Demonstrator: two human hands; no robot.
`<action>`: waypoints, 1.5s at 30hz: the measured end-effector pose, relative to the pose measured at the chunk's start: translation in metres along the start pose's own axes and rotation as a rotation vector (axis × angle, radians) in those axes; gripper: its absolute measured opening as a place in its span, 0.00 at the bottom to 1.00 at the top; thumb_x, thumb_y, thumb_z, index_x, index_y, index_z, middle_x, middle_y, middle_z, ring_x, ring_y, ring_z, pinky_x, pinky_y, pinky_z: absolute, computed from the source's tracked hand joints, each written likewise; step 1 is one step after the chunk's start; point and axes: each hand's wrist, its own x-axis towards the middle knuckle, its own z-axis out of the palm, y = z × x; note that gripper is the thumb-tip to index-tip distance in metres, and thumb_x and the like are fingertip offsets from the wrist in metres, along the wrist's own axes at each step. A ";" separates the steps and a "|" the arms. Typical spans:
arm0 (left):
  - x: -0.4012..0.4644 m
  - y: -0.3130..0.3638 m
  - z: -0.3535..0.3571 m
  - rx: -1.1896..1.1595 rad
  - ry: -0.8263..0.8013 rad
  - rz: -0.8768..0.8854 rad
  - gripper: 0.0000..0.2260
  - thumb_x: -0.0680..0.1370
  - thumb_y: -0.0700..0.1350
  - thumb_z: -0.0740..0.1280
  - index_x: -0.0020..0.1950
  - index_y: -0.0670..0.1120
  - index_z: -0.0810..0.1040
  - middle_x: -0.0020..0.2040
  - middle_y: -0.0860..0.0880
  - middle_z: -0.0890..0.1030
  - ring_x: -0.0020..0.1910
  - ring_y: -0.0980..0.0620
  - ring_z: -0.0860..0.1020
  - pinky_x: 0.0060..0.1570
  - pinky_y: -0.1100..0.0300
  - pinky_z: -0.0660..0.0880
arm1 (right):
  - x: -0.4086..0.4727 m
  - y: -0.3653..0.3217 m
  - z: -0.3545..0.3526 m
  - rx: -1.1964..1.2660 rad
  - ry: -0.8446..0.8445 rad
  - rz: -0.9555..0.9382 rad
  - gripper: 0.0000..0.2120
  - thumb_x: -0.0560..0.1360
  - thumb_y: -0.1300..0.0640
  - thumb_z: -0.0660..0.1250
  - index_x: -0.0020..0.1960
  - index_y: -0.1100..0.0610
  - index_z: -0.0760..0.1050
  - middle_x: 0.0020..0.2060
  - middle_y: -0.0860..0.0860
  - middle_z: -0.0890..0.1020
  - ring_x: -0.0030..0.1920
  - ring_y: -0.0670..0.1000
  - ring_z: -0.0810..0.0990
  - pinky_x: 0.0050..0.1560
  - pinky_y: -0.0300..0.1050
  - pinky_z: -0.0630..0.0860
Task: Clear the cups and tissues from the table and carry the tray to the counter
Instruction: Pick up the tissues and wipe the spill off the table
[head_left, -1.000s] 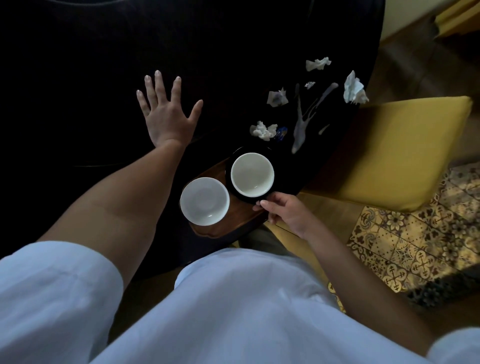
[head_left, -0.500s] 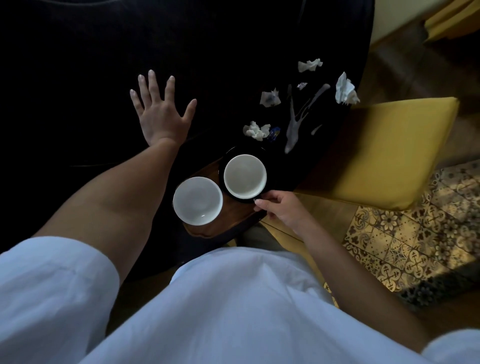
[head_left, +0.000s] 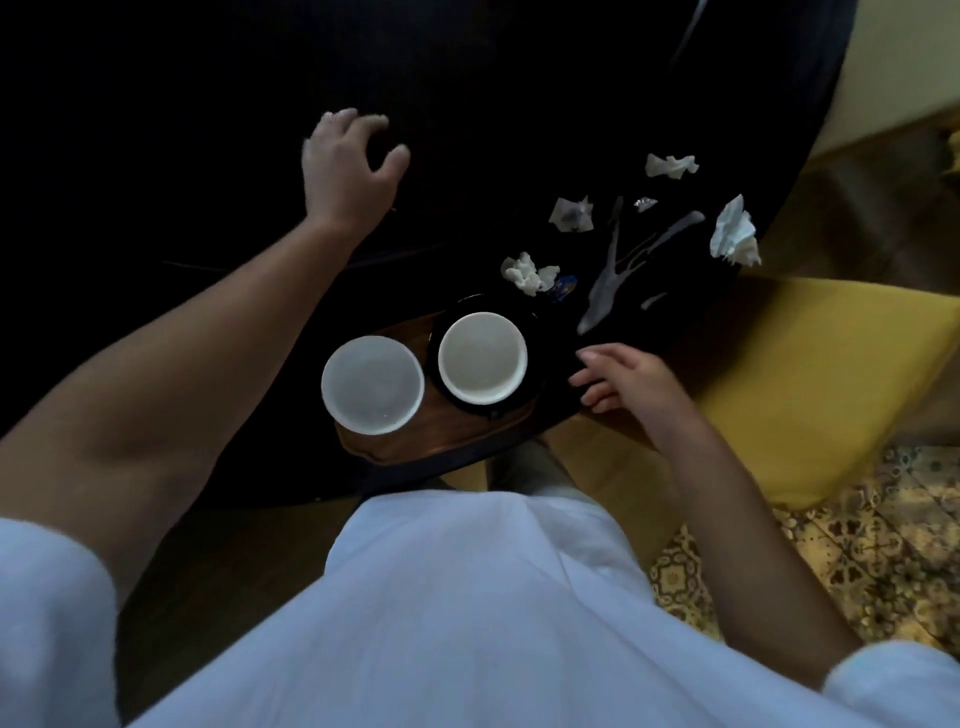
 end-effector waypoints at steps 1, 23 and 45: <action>-0.002 0.011 -0.003 -0.047 0.044 0.032 0.27 0.78 0.60 0.61 0.73 0.49 0.75 0.76 0.46 0.71 0.76 0.47 0.66 0.75 0.56 0.59 | 0.010 -0.003 -0.018 -0.017 0.013 -0.021 0.11 0.82 0.56 0.64 0.60 0.59 0.78 0.48 0.59 0.85 0.37 0.50 0.81 0.38 0.42 0.78; -0.063 0.128 0.101 0.534 -0.431 0.222 0.26 0.80 0.57 0.66 0.78 0.58 0.66 0.67 0.47 0.75 0.57 0.43 0.80 0.41 0.55 0.70 | 0.159 -0.012 -0.205 -0.617 0.479 -0.404 0.22 0.77 0.54 0.67 0.71 0.52 0.73 0.66 0.58 0.73 0.61 0.57 0.75 0.51 0.40 0.67; -0.062 0.118 0.126 0.157 -0.363 0.095 0.20 0.78 0.45 0.67 0.69 0.54 0.76 0.58 0.50 0.78 0.47 0.49 0.78 0.44 0.52 0.77 | 0.196 0.004 -0.201 -0.505 0.583 -0.475 0.11 0.79 0.57 0.65 0.58 0.62 0.77 0.59 0.62 0.76 0.56 0.58 0.77 0.40 0.17 0.62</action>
